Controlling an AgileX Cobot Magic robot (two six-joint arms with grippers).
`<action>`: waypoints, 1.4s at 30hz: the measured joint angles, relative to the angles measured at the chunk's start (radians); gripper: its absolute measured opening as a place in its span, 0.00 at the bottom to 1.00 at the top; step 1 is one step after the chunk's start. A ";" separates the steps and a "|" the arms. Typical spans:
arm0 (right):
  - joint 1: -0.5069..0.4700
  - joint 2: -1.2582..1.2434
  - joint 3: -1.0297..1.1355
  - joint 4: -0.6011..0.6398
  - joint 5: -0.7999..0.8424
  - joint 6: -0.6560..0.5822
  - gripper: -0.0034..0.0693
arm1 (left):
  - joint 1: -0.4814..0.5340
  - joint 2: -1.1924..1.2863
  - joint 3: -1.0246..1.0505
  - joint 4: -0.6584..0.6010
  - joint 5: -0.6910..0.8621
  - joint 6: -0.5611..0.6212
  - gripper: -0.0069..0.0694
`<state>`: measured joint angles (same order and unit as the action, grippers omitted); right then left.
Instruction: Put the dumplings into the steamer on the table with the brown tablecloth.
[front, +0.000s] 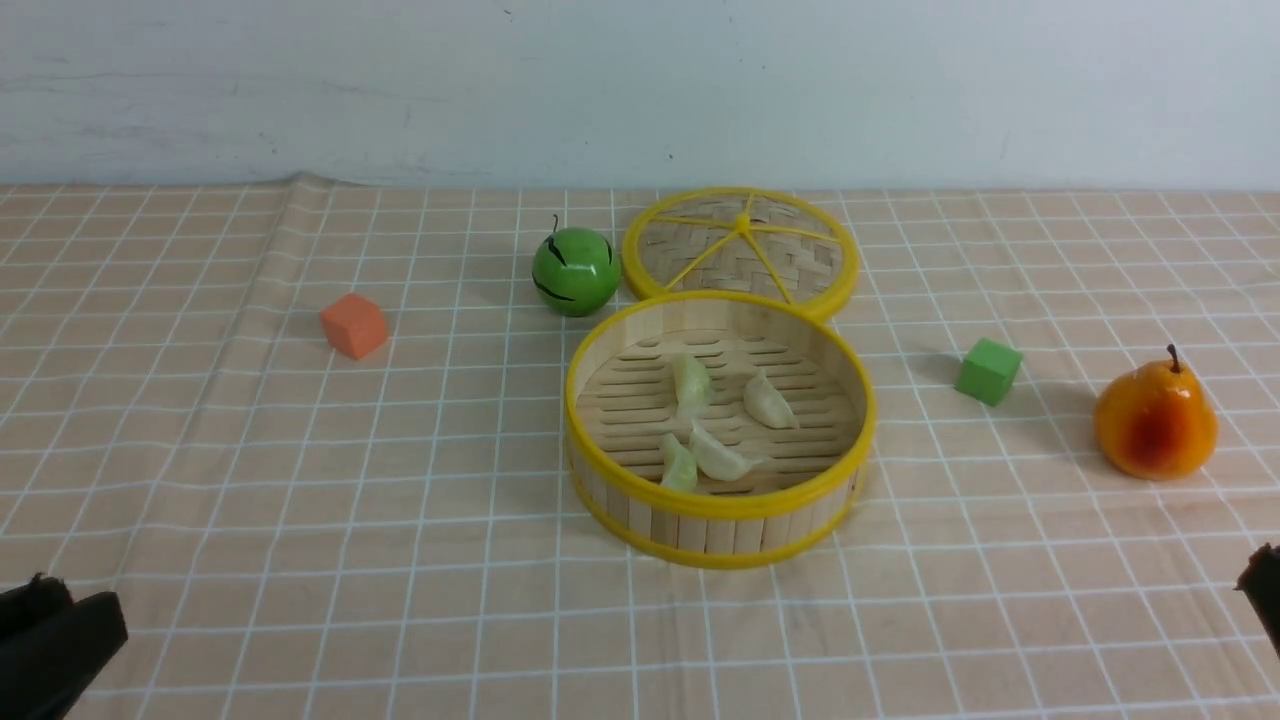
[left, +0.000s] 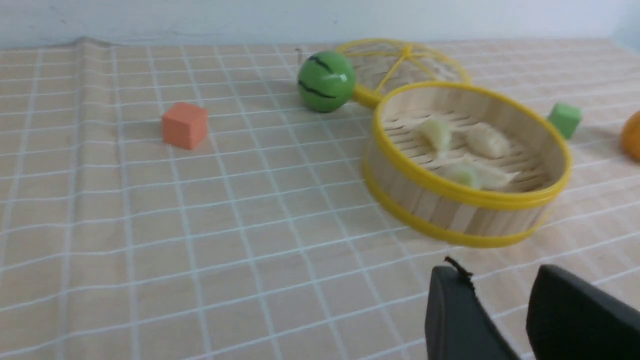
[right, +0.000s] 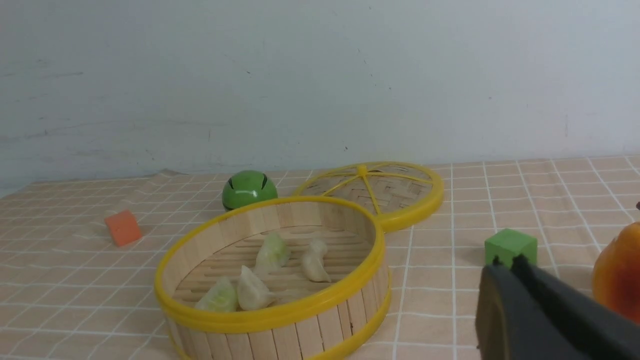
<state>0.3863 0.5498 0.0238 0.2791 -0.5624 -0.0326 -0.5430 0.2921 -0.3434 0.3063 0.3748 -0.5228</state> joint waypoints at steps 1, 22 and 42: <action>0.000 0.000 0.000 0.000 0.000 0.000 0.05 | 0.000 0.000 0.000 -0.043 -0.018 -0.002 0.38; 0.000 0.001 0.001 0.007 0.003 0.000 0.08 | 0.373 -0.305 0.226 -0.239 -0.415 0.279 0.07; 0.000 0.001 0.001 0.006 0.008 0.000 0.10 | 0.477 -0.304 0.375 -0.404 0.023 0.367 0.07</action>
<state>0.3863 0.5513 0.0246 0.2847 -0.5545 -0.0326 -0.0660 -0.0124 0.0320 -0.0975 0.3982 -0.1555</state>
